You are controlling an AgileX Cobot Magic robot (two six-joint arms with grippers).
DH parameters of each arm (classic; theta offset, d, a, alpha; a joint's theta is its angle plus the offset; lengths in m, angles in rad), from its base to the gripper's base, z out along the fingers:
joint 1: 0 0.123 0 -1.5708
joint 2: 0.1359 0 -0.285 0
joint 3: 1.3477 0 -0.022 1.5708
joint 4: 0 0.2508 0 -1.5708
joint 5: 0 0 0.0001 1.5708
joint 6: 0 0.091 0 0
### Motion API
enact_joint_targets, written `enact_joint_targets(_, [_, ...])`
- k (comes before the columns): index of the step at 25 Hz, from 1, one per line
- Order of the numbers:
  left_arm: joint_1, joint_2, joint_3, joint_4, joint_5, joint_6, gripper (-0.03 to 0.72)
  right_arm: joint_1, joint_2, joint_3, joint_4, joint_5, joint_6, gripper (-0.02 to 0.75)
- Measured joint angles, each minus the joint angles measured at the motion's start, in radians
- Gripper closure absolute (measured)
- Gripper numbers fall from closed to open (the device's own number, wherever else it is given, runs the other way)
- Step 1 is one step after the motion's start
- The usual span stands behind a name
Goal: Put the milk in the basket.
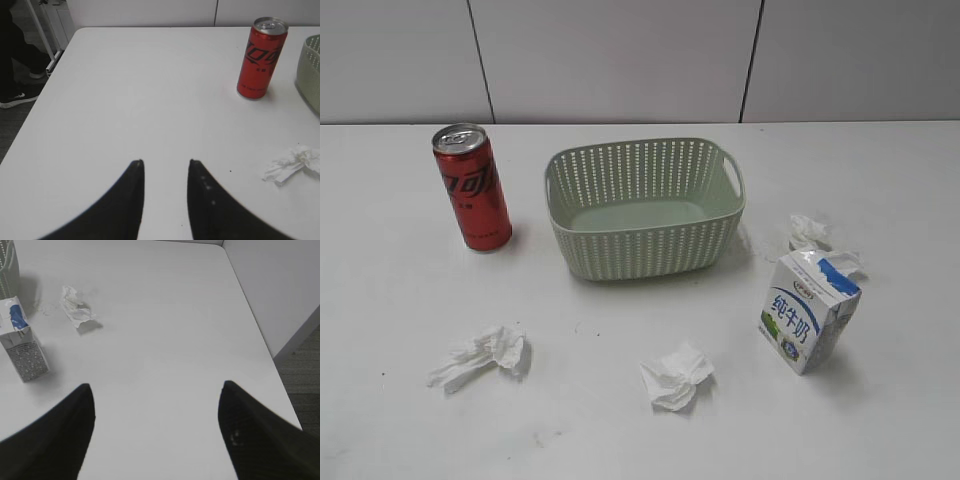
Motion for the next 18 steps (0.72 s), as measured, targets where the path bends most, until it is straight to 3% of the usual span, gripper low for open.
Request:
enact_joint_targets(13, [0.000, 0.000, 0.000, 0.000, 0.000, 0.000, 0.467, 0.000, 0.000, -0.004, 0.003, -0.007, 0.000, 0.143])
enact_joint_targets(18, [0.000, 0.000, 0.000, 0.000, 0.000, 0.000, 0.467, 0.000, 0.079, -0.023, 0.003, -0.153, 0.000, 0.143])
